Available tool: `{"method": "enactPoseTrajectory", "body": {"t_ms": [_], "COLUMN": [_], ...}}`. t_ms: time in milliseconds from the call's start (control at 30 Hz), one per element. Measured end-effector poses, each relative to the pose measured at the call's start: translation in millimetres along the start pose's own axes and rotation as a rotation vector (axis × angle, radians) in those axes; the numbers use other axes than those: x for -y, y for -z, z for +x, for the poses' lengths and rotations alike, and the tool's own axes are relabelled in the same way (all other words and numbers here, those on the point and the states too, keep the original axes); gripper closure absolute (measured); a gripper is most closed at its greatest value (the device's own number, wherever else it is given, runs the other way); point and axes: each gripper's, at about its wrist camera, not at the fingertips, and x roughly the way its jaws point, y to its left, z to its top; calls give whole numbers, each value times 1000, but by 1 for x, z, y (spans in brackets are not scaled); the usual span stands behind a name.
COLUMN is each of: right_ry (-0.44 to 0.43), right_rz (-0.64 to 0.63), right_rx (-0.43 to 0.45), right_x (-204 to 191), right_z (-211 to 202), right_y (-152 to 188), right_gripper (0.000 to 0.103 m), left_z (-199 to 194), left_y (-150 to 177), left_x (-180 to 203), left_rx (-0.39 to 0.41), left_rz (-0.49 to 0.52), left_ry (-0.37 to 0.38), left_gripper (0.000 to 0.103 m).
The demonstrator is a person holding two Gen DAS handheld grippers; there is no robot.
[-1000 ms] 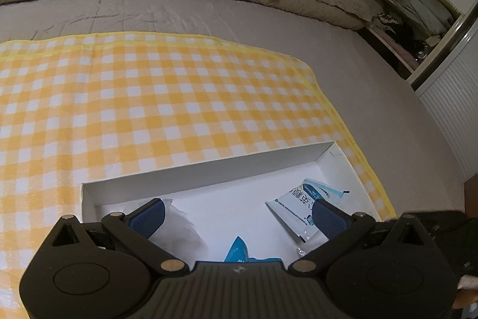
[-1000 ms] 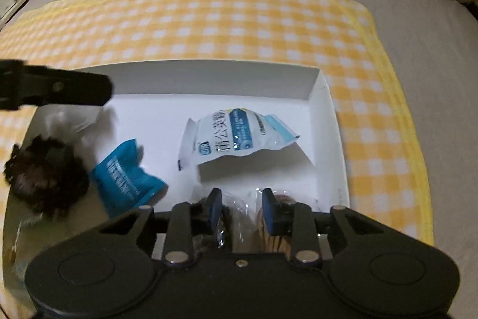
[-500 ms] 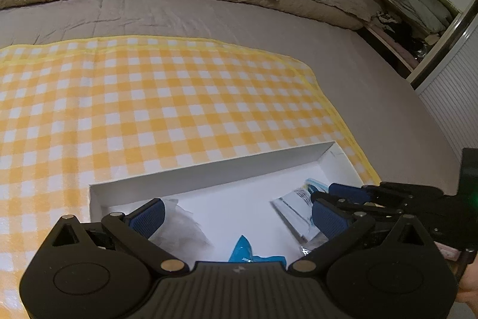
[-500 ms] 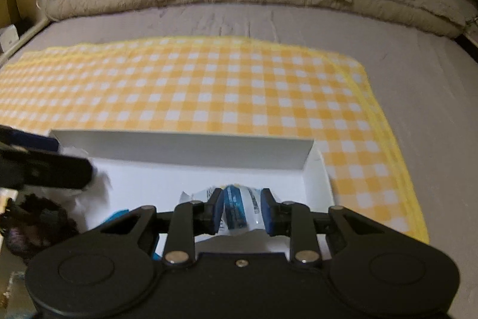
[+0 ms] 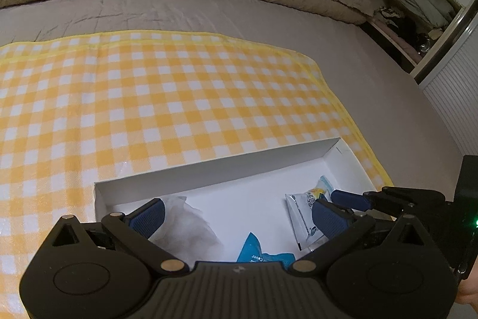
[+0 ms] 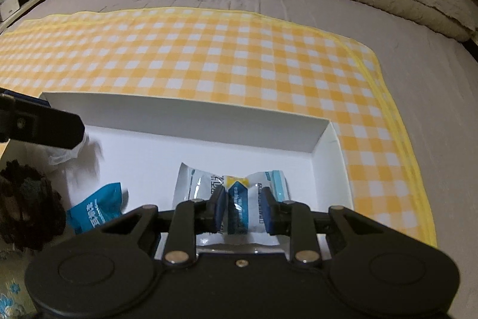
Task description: Organize soft objects
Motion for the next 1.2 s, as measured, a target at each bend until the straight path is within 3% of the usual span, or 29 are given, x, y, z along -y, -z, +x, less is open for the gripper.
{"method": "enactPoseTrajectory", "body": {"t_ms": [100,233,300,567,1067,1200], "right_ry": [4,-39,-34,-49,-17,-6], "right_rz": [-2,96,113,89,69,70], "right_rx": [3,13,54,139,275,307], "right_x": [0,13,16,9,-2,-4], "right_z": [-2,-11,-22,-70,-153,-172], "right_y": [1,-3,-5,-11,-8,-3], "right_gripper": [75,75,72,46,10,4], "left_z": [-2,-10,-17,-50,-127,-147], "left_y": [1,2,3,10,34,43], "left_x": [3,8,10,20,26,31], "left_rx": [3,17,28,82,191,211], "left_rz": [9,22,27,30,56,78], "left_ry": [-2,-10,-17,-64,-226,-265], "left_gripper": [0,0,0,0,0,0]}}
